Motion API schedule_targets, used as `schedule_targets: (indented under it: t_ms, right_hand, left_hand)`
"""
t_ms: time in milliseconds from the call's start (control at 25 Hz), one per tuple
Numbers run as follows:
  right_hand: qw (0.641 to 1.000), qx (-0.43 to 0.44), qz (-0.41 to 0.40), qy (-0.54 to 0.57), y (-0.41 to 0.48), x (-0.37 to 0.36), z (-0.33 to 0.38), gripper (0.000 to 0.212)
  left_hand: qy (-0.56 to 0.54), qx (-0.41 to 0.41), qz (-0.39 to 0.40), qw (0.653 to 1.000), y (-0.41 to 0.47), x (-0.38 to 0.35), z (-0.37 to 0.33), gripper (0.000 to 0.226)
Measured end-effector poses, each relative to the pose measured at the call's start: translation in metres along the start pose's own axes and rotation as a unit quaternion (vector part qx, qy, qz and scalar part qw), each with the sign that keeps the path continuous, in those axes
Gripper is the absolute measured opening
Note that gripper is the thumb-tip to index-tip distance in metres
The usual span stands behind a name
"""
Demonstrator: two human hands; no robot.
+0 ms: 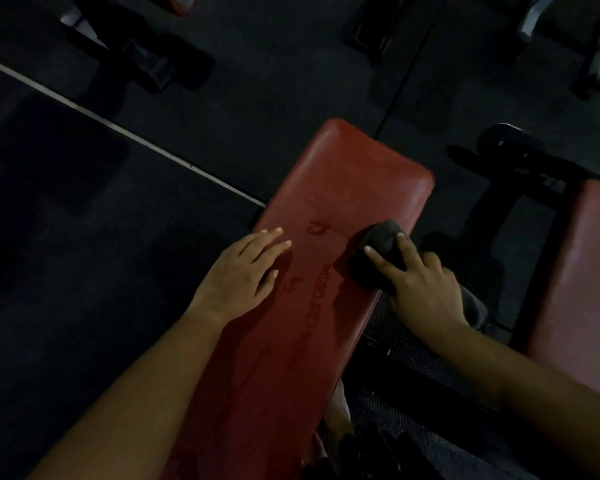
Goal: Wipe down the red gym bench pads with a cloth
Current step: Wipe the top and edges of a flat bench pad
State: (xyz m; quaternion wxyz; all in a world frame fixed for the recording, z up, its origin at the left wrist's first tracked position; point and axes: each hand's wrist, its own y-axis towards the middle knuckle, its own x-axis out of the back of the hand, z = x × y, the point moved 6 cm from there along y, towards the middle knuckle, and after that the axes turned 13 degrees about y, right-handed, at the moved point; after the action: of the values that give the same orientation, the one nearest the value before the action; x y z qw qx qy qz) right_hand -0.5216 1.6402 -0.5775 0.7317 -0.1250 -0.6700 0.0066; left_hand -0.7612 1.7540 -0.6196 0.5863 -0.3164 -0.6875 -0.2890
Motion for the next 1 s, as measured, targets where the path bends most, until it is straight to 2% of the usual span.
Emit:
schedule_targets:
  t_ms: [200, 400, 520, 640, 800, 1000]
  right_hand:
    - [0.998, 0.048, 0.032, 0.013, 0.087, 0.013, 0.065, 0.062]
    - [0.990, 0.140, 0.017, -0.012, 0.125, 0.016, 0.120, 0.052]
    - [0.982, 0.186, 0.013, -0.027, 0.097, 0.008, 0.114, 0.055]
    - [0.989, 0.145, -0.014, -0.010, 0.047, -0.001, 0.068, 0.068]
    - [0.995, 0.089, -0.042, 0.023, -0.027, -0.007, 0.014, 0.086]
    - [0.997, 0.079, -0.005, 0.023, -0.050, -0.017, 0.041, 0.085]
  left_hand:
    - [-0.023, 0.036, 0.004, 0.999, -0.007, -0.003, 0.002, 0.048]
    - [-0.019, 0.027, 0.010, 0.999, -0.008, -0.004, 0.002, 0.047]
    - [-0.007, 0.031, 0.002, 1.000, -0.013, 0.000, 0.001, 0.047]
    - [0.014, 0.016, -0.005, 1.000, -0.015, 0.006, -0.002, 0.046]
    - [0.021, 0.036, -0.028, 0.999, -0.020, 0.013, -0.005, 0.047]
    - [-0.007, 0.041, -0.020, 0.999, -0.038, 0.006, -0.008, 0.045]
